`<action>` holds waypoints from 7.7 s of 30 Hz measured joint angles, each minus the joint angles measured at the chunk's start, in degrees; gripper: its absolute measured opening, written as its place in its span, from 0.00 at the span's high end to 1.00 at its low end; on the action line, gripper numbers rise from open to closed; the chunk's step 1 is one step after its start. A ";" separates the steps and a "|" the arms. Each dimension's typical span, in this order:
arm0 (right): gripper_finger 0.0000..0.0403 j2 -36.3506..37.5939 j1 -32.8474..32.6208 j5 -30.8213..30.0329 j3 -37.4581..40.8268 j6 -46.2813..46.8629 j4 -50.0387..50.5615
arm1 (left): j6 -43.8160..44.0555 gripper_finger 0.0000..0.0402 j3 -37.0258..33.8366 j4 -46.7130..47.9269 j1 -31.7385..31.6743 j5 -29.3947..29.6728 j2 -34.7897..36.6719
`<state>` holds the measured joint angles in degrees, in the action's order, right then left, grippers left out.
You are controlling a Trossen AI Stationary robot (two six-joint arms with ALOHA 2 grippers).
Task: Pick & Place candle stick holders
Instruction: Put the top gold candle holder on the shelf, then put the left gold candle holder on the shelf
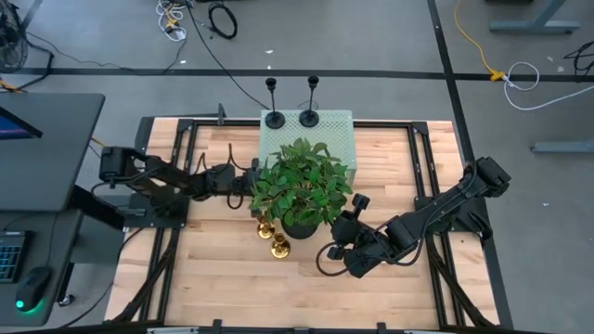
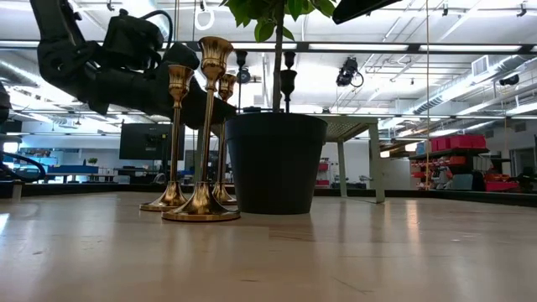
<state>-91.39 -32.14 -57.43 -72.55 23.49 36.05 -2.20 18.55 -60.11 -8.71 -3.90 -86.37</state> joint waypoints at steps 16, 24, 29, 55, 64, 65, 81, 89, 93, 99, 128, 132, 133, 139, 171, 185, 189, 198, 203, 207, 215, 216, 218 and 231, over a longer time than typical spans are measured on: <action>0.92 0.00 0.02 0.00 0.00 0.00 0.02 | 0.46 0.72 -0.13 0.02 0.00 -0.68 0.00; 0.92 0.00 0.02 0.00 0.00 0.00 0.02 | 1.56 0.87 -0.18 0.02 0.02 -2.79 0.02; 0.92 0.00 0.02 0.00 0.00 0.00 0.02 | 1.58 0.95 -0.20 0.19 0.02 -3.43 0.02; 0.92 0.00 0.02 0.02 0.00 0.00 0.07 | 0.48 0.96 -0.22 6.10 0.02 -0.83 5.26; 0.92 0.00 0.02 0.05 0.00 0.00 0.09 | 0.28 0.96 -0.22 10.87 0.26 -0.88 14.27; 0.92 0.00 0.02 0.05 0.00 0.00 0.09 | 0.39 0.96 -0.22 11.40 0.26 -0.90 15.40; 0.92 0.00 0.02 0.05 0.00 -0.02 0.09 | 3.01 0.96 5.34 30.04 -0.93 -0.79 34.99; 0.92 0.00 0.00 0.05 0.00 -0.02 0.09 | -2.59 0.96 22.66 53.64 -1.76 3.31 35.74; 0.92 0.00 0.01 0.05 0.00 -0.03 0.09 | -4.73 0.96 26.88 55.97 -3.99 4.43 35.69; 0.92 0.00 0.02 0.05 0.00 -0.26 0.05 | -3.78 0.96 27.86 55.52 -10.95 1.08 33.78; 0.92 0.00 0.02 0.05 0.00 -0.24 0.52 | 1.51 0.96 27.82 43.75 -20.76 -11.41 17.14; 0.92 0.02 0.02 0.06 0.00 -0.24 0.52 | 1.53 0.94 27.82 43.72 -20.76 -11.39 16.92; 0.92 0.00 0.02 0.05 0.00 -0.24 0.51 | 1.52 0.92 27.82 43.74 -20.75 -11.39 16.87; 0.92 0.00 0.00 0.07 0.00 -0.24 0.51 | 1.42 0.81 27.82 43.61 -20.74 -10.90 16.87; 0.92 0.00 0.13 0.01 0.00 -0.46 0.53 | -1.29 0.65 27.84 40.43 -20.58 -6.47 16.96; 0.92 0.01 0.13 0.02 0.00 -0.46 0.84 | -3.58 0.50 27.84 42.69 -20.06 -4.92 17.03; 0.92 0.02 0.13 0.02 0.00 -0.46 0.90 | -4.85 0.44 27.84 44.08 -20.11 -4.90 17.03; 0.92 0.02 0.13 0.02 0.00 -0.46 1.01 | -9.03 0.42 27.86 51.34 -20.11 -5.16 20.01; 0.92 0.01 0.13 0.03 0.00 -0.37 1.07 | -9.41 0.42 27.86 58.14 -20.11 -5.14 23.28; 0.92 0.00 0.13 0.05 0.00 -0.26 1.07 | -10.93 0.42 27.84 64.54 -20.11 -5.34 26.11; 0.92 0.00 0.09 0.05 0.00 -0.22 1.07 | -12.41 0.42 27.84 80.07 -19.44 -15.98 31.38; 0.92 0.00 0.09 0.05 0.00 -0.22 1.07 | -11.81 0.42 27.84 81.99 -18.78 -16.67 31.77; 0.92 0.02 0.09 0.05 0.00 -0.22 1.07 | -10.46 0.43 27.84 84.90 -16.40 -16.66 32.40; 0.92 0.00 0.04 0.07 0.00 -0.38 1.00 | 3.90 0.51 18.10 81.84 9.16 -4.32 32.84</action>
<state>-91.39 -32.10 -57.36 -72.55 23.11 37.05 1.70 36.65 21.73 0.45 -8.22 -53.53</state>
